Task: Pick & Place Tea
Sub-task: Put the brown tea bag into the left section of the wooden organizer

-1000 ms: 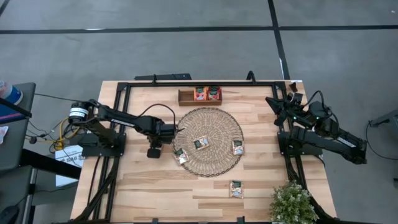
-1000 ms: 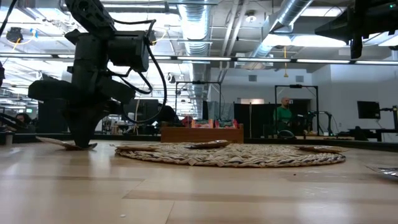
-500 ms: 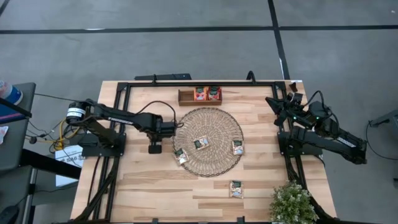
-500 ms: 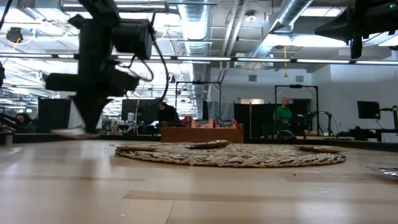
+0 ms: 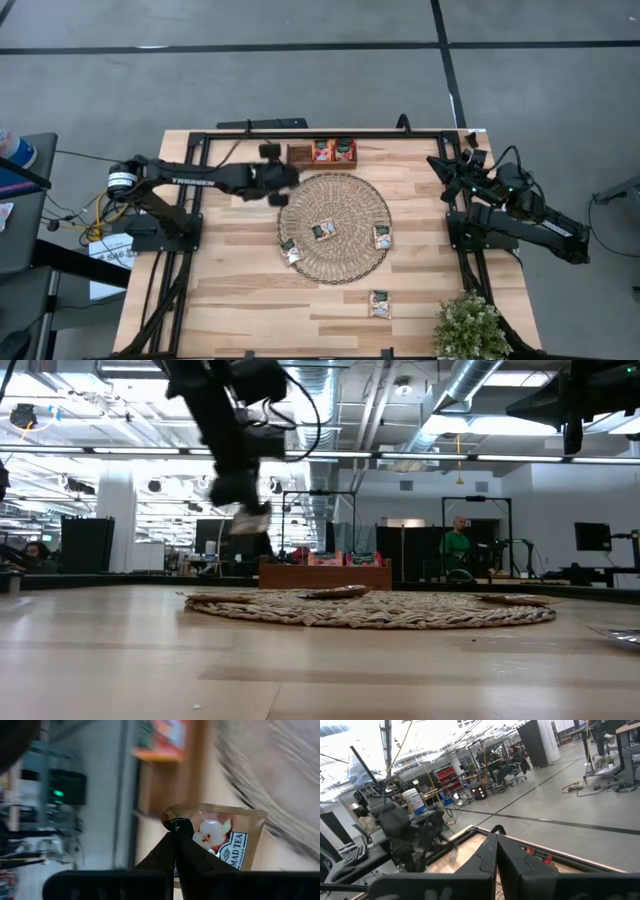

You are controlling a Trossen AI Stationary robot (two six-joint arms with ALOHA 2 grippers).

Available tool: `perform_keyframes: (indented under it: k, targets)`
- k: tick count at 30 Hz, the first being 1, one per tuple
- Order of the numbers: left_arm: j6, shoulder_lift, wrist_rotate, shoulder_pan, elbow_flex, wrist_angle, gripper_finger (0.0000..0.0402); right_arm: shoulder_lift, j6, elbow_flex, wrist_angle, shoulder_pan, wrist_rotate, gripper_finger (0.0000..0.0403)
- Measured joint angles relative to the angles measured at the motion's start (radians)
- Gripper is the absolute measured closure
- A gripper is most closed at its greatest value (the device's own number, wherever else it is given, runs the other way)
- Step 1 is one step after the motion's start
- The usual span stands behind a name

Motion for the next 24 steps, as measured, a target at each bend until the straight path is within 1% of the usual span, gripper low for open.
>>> perform_keyframes:
  k: [3, 6, 10, 12, 16, 19, 24]
  targets:
    - [0.14, 0.008, -0.01, 0.064, 0.0, 0.205, 0.0401, 0.0, 0.0, 0.0, 0.0, 0.0, 0.0, 0.0403]
    - [0.266, 0.032, 0.003, 0.13, 0.002, 0.375, 0.0401, 0.0, 0.0, 0.0, 0.0, 0.0, 0.0, 0.0403]
    - [0.465, 0.101, 0.052, 0.195, 0.002, 0.49, 0.0401, 0.001, -0.001, 0.0, 0.0, 0.0, 0.0, 0.0403]
    - [0.537, 0.149, 0.055, 0.212, 0.002, 0.532, 0.0401, 0.001, 0.0, 0.0, 0.0, 0.001, 0.0, 0.0403]
    - [0.599, 0.233, 0.035, 0.233, 0.001, 0.639, 0.0401, 0.001, 0.0, 0.0, 0.0, 0.0, 0.0, 0.0403]
    - [0.621, 0.256, 0.017, 0.235, 0.001, 0.723, 0.0401, 0.001, 0.0, 0.0, -0.004, 0.0, 0.0, 0.0403]
    - [0.596, 0.256, 0.017, 0.233, 0.001, 0.699, 0.0401, 0.001, 0.0, 0.0, -0.008, 0.0, 0.002, 0.0403]
